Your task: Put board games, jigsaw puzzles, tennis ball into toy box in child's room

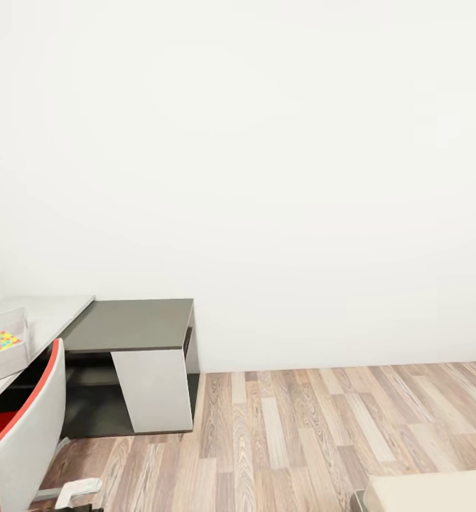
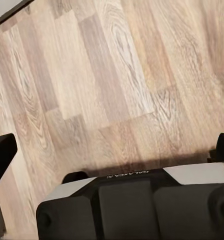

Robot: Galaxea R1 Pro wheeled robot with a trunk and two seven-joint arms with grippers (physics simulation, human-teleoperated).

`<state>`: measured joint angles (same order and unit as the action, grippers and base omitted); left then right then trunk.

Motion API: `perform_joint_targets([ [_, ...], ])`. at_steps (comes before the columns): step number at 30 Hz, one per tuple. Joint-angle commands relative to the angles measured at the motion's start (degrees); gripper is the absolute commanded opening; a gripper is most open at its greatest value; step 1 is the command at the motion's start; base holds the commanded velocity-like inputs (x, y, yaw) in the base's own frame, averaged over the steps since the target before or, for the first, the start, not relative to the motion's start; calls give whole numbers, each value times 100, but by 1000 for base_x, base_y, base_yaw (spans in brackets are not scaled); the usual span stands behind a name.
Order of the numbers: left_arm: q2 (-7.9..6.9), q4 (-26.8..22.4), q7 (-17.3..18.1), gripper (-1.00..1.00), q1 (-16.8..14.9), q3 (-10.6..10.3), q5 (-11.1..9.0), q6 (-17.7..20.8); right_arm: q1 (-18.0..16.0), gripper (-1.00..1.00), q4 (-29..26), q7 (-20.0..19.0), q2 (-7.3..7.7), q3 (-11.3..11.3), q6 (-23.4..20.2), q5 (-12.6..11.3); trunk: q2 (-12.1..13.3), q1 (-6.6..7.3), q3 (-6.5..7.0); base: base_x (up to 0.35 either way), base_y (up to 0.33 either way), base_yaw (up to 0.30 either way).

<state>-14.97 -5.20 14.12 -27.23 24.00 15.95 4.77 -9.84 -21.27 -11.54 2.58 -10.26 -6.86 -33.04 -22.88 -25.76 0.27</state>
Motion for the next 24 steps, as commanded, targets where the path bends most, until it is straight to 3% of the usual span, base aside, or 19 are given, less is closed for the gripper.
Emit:
perform_joint_targets([
  [1, 7, 74, -121, 100, 23, 52, 45, -75, -1, 100, 53, 4, 5, -60, 28, -39, -4, -2, -2, -6, 0, 0],
  [4, 25, 270, -525, 100, 169, 51, 47, -452, -1, 100, 252, 67, 5, -213, 154, -37, -4, -2, -2, -3, 0, 0],
  [11, 51, 393, -783, 100, 522, 45, 98, -750, 0, 100, 644, 360, 2, -486, 453, -37, -4, -2, -2, -1, 0, 0],
  [15, 63, 408, -814, 100, 756, 44, 391, -798, 0, 100, 1081, 504, -96, -538, 668, -33, -4, -2, -2, 0, 0, 0],
  [16, 67, 412, -822, 100, 838, 44, 567, -810, 0, 100, 1257, 547, -164, -548, 772, -30, -4, -2, -2, 0, 0, 0],
  [20, 77, 423, -837, 100, 987, 44, 918, -860, 0, 100, 1551, 610, -273, -591, 1010, -28, -4, -2, -2, 0, 0, 0],
  [24, 141, 429, -844, 100, 1134, 44, 1147, -922, 0, 100, 1751, 655, -321, -668, 1191, -32, -4, -2, -2, 0, 0, 0],
])
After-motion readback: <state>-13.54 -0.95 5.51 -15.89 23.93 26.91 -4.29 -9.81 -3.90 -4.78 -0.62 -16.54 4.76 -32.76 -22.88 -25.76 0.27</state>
